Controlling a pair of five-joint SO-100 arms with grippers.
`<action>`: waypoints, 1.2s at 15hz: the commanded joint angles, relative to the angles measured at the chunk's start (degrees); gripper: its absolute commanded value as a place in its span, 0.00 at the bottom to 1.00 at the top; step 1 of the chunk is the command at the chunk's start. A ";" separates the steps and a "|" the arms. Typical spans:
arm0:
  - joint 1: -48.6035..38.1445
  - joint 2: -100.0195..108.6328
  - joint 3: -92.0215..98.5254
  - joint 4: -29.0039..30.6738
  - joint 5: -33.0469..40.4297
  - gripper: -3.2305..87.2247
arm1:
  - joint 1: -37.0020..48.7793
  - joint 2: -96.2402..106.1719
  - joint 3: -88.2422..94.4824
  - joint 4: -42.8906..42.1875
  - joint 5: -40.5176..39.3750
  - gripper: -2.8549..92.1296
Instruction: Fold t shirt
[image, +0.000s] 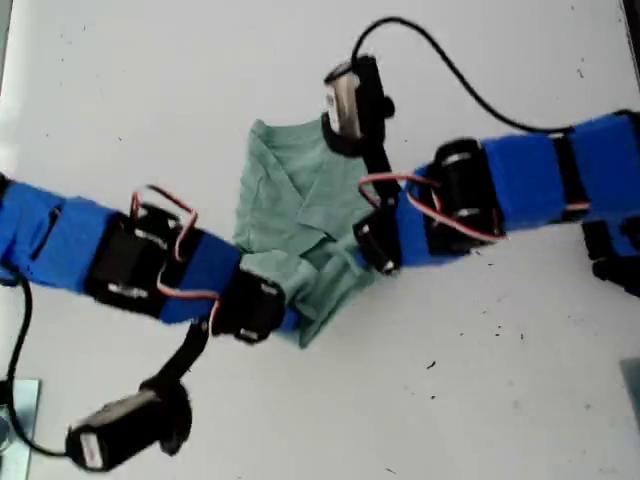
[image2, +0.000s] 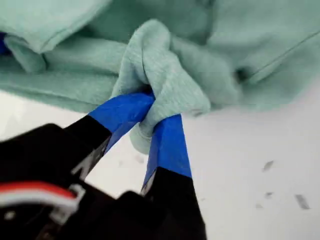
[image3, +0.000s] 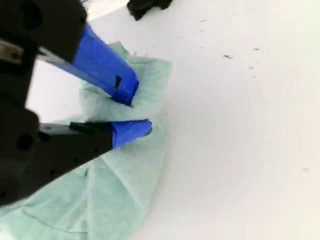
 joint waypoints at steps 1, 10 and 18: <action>-11.16 8.61 4.13 0.18 5.19 0.03 | 9.40 2.72 -2.81 -5.19 -6.50 0.03; -37.79 50.10 50.36 -9.84 11.07 0.42 | 33.40 17.93 13.89 -9.58 -12.04 0.39; -22.50 110.83 104.33 -16.61 -6.24 0.24 | 30.94 81.74 82.00 -19.60 -7.21 0.30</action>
